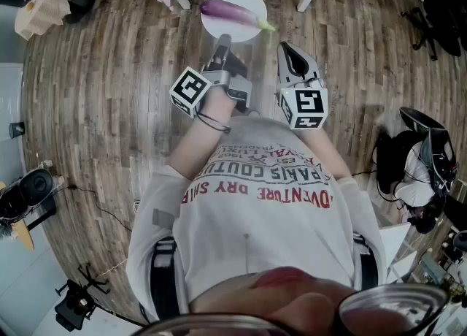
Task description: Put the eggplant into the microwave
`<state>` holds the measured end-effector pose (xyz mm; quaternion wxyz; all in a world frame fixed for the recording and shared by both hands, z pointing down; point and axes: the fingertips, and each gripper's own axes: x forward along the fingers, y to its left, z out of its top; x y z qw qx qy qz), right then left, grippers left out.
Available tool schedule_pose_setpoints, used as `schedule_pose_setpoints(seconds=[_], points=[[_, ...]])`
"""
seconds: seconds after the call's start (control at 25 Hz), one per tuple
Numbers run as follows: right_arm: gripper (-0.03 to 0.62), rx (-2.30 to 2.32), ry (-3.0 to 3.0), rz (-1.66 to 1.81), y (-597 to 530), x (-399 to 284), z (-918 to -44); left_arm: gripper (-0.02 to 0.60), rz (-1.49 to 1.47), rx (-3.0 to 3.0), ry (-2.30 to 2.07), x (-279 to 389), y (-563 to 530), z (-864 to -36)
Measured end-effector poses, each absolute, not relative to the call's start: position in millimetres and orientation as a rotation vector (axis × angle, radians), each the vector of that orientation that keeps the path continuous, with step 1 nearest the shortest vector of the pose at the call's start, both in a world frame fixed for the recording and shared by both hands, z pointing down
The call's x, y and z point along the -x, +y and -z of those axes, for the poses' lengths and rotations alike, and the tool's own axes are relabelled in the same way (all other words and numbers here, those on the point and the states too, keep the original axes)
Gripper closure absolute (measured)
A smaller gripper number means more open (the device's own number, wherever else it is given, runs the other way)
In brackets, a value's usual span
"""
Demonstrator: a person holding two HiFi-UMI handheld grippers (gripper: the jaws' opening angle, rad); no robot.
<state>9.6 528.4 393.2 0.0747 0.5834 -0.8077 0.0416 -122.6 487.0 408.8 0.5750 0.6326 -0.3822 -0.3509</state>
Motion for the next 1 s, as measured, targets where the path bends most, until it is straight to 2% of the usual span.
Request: schedule_pose_setpoints(seconds=[1.0], points=[[0.568, -1.728, -2.465, -0.253, 502, -13, -412, 0.548, 0.795, -1.441, -0.929, 115, 461, -422]])
